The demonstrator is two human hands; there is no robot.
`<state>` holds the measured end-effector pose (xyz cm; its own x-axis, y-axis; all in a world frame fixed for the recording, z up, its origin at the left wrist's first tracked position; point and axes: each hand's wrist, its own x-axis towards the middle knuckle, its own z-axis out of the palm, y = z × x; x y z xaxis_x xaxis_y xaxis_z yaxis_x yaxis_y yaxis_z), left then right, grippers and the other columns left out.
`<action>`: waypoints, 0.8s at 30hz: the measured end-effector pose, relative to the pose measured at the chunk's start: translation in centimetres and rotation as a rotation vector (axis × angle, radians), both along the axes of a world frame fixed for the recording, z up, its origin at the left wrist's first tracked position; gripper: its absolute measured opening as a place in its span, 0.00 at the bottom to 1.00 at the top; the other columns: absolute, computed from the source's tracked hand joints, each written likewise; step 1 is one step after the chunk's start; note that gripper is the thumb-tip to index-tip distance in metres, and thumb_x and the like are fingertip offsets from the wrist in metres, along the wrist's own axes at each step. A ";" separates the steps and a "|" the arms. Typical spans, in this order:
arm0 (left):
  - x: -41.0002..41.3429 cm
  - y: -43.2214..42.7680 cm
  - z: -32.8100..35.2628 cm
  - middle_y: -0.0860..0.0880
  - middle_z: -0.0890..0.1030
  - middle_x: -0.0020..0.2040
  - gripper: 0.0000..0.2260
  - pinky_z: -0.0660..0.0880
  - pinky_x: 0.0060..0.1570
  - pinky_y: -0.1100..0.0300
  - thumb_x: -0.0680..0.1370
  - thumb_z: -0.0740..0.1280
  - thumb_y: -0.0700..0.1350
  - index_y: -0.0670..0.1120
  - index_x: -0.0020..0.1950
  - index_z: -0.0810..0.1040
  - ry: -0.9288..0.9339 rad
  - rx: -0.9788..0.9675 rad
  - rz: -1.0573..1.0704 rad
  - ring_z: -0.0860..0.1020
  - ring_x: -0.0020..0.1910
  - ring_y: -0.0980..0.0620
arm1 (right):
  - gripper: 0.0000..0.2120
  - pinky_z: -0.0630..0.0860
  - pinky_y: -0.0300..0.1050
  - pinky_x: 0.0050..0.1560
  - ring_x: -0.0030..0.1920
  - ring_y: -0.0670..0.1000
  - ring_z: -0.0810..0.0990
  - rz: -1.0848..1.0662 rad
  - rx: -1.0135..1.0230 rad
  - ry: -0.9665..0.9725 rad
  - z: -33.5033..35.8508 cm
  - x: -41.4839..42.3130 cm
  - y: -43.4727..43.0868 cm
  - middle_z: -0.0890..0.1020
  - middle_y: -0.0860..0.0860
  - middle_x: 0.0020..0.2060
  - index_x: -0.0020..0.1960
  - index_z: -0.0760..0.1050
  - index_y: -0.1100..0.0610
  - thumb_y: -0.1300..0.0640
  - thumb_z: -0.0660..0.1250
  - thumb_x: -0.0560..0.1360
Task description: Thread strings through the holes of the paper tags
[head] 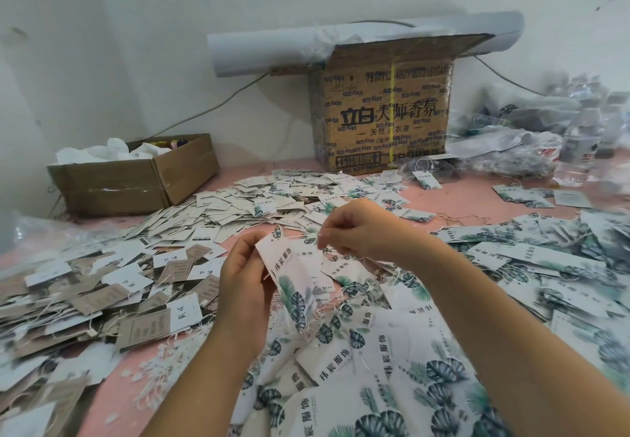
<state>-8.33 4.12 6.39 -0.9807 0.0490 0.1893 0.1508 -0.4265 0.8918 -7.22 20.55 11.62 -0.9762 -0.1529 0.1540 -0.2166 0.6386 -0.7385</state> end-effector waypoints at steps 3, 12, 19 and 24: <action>-0.7 -0.4 0.1 0.49 0.82 0.33 0.08 0.76 0.32 0.62 0.78 0.60 0.39 0.47 0.42 0.76 -0.074 0.171 -0.032 0.80 0.32 0.55 | 0.10 0.67 0.34 0.25 0.22 0.42 0.69 -0.080 -0.068 -0.025 0.0 -0.4 1.8 0.76 0.48 0.26 0.38 0.78 0.56 0.62 0.63 0.77; -1.5 -1.3 0.3 0.50 0.80 0.35 0.08 0.73 0.39 0.65 0.79 0.61 0.42 0.41 0.46 0.78 -0.177 0.320 -0.046 0.75 0.33 0.57 | 0.09 0.74 0.34 0.27 0.24 0.43 0.75 -0.219 -0.353 0.016 -1.0 -1.4 3.5 0.80 0.49 0.27 0.40 0.80 0.59 0.68 0.65 0.74; -1.1 -0.8 0.5 0.51 0.78 0.31 0.03 0.75 0.35 0.67 0.70 0.65 0.40 0.44 0.43 0.76 0.027 0.211 -0.072 0.76 0.31 0.58 | 0.07 0.79 0.39 0.31 0.29 0.50 0.82 -0.085 -0.609 0.039 -0.6 -1.1 2.5 0.82 0.58 0.30 0.41 0.75 0.64 0.72 0.62 0.74; -0.4 -0.4 0.8 0.51 0.81 0.35 0.08 0.75 0.37 0.69 0.69 0.65 0.38 0.44 0.47 0.74 0.217 0.045 -0.117 0.78 0.35 0.58 | 0.05 0.78 0.38 0.30 0.30 0.50 0.82 0.039 -0.649 0.058 -0.1 -0.6 1.5 0.83 0.56 0.30 0.40 0.75 0.64 0.71 0.64 0.72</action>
<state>-8.75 3.76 7.19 -0.9049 0.1464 0.3998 0.2843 -0.4912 0.8234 -7.83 22.05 11.50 -0.9590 -0.0463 0.2795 -0.2819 0.0579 -0.9577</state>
